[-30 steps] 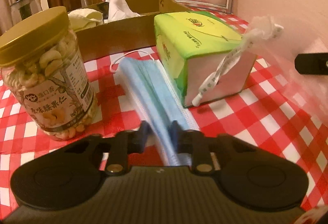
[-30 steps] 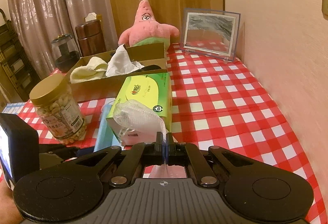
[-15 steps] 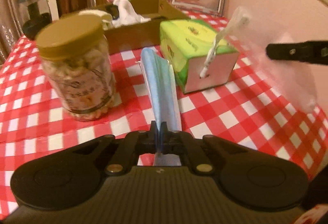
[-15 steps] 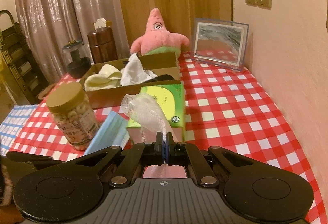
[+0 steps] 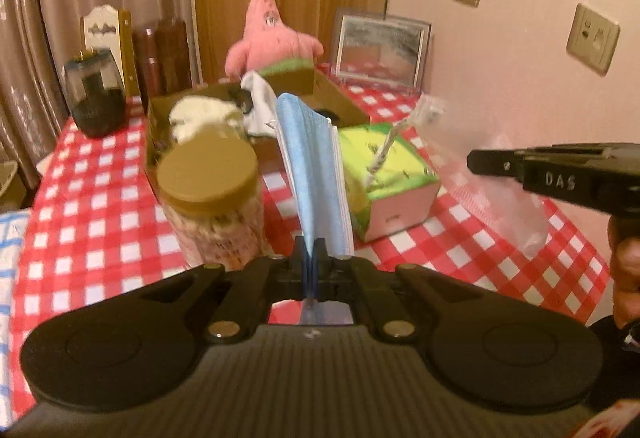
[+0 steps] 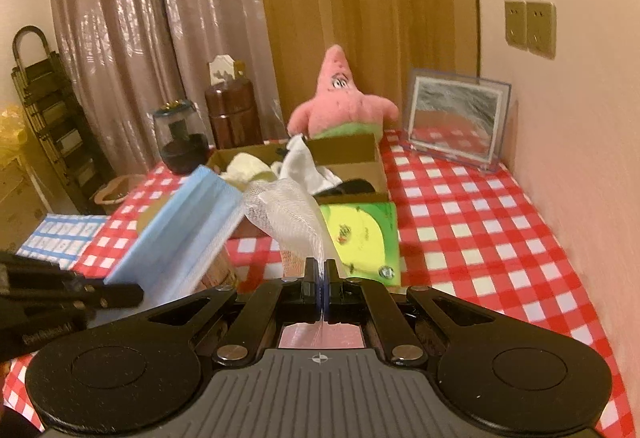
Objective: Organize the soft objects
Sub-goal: 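Lift the mask and bag and carry both over the cardboard box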
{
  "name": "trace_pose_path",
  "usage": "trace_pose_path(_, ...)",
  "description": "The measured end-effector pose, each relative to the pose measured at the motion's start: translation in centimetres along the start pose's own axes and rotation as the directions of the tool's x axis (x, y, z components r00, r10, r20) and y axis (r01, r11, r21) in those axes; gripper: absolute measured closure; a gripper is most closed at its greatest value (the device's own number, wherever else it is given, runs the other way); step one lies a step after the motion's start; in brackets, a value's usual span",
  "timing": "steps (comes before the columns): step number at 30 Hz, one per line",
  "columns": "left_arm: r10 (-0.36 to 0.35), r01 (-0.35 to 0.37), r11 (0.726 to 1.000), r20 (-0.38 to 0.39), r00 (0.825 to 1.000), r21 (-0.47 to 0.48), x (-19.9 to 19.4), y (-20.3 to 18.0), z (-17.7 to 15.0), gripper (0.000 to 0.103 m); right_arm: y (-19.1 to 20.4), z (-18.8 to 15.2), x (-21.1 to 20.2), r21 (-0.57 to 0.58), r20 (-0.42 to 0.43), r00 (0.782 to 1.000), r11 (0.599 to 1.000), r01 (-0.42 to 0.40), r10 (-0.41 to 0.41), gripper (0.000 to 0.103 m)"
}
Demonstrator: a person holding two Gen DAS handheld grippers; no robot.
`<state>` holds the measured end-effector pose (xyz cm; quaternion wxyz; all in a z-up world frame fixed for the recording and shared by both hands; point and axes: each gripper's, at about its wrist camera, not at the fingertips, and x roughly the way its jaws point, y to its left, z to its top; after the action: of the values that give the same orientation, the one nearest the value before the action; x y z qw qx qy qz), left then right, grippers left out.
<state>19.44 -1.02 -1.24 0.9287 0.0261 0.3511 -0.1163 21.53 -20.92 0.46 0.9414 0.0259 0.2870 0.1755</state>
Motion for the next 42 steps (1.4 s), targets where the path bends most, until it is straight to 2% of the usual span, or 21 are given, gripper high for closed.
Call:
trace_pose_path(10,0.003,-0.004,1.000,0.060,0.998,0.011,-2.6,4.6,6.4,0.101,0.6,4.2,0.9,-0.025,0.023,0.999,0.999,-0.038,0.038,0.102)
trace_pose_path(16,0.034,-0.036,0.998,0.058,0.998,0.048,-0.8,8.2,10.9,0.101,0.1,6.9,3.8,-0.040,0.004,0.998,0.997,-0.066,0.066,0.102)
trace_pose_path(23,0.041,-0.040,0.997,-0.024,0.999,0.059,4.7,12.7,14.2,0.101,-1.0,9.8,8.4,-0.053,-0.022,0.997,0.996,-0.070,0.069,0.102)
trace_pose_path(30,0.055,-0.046,0.995,-0.103,0.993,0.094,11.2,16.3,15.9,0.101,-2.4,12.3,14.2,-0.089,-0.042,0.998,0.995,-0.045,0.041,0.102)
trace_pose_path(33,0.072,-0.054,0.989,-0.126,0.989,0.137,14.0,16.7,16.3,0.101,-2.9,12.9,16.7,-0.102,-0.057,0.998,0.994,-0.034,0.028,0.102)
trace_pose_path(37,0.093,-0.050,0.969,-0.169,0.981,0.240,18.0,16.4,16.8,0.101,-3.1,13.3,19.8,-0.124,-0.089,0.996,0.992,-0.029,0.018,0.102)
trace_pose_path(42,0.062,0.017,0.947,-0.238,0.969,0.320,21.9,15.7,16.5,0.101,-3.6,13.3,23.0,-0.135,-0.128,0.992,0.991,-0.025,0.007,0.102)
